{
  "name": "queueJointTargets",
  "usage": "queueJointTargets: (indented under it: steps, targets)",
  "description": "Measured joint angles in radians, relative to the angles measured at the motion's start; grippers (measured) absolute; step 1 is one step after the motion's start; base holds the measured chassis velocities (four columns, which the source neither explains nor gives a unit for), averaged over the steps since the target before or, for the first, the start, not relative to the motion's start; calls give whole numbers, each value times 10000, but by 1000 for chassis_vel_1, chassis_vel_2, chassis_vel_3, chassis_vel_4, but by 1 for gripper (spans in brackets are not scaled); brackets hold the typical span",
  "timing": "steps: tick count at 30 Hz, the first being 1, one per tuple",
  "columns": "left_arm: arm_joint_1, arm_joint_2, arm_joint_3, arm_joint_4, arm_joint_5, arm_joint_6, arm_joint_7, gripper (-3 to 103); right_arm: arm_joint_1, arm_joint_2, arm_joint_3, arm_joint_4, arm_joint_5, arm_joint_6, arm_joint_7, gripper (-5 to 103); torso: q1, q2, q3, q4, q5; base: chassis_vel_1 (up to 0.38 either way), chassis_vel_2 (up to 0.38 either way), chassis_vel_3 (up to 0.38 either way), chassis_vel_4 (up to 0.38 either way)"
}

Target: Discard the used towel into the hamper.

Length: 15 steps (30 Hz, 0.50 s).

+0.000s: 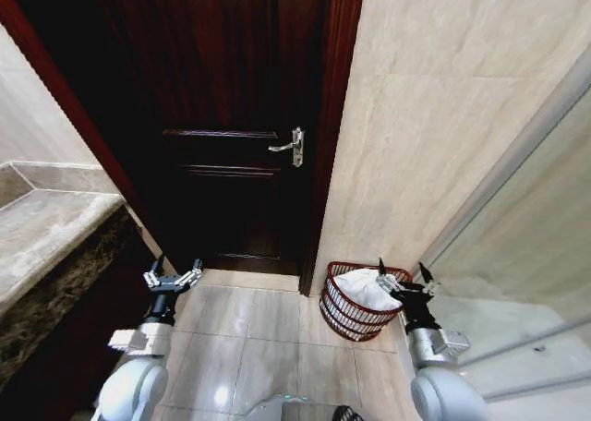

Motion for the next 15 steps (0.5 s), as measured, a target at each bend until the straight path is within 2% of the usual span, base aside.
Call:
queueJointTargets:
  steps: [5, 12, 15]
  targets:
    - [43, 13, 45, -304, 412, 94, -451, 100, -214, 20, 11, 164, -70, 235, -270, 100, 110, 251, 139, -1, -2, 0, 0, 0, 0]
    - [33, 76, -6, -427, 792, 68, -382, 100, -385, 213, 35, 180, -348, 452, -354, 100, 221, 510, 291, -2, -2, 0, 0, 0, 0]
    - [144, 168, -3, -431, 732, -133, -77, 100, -453, 335, 25, 298, -602, 453, -211, 100, 308, 706, 396, -1, -2, 0, 0, 0, 0]
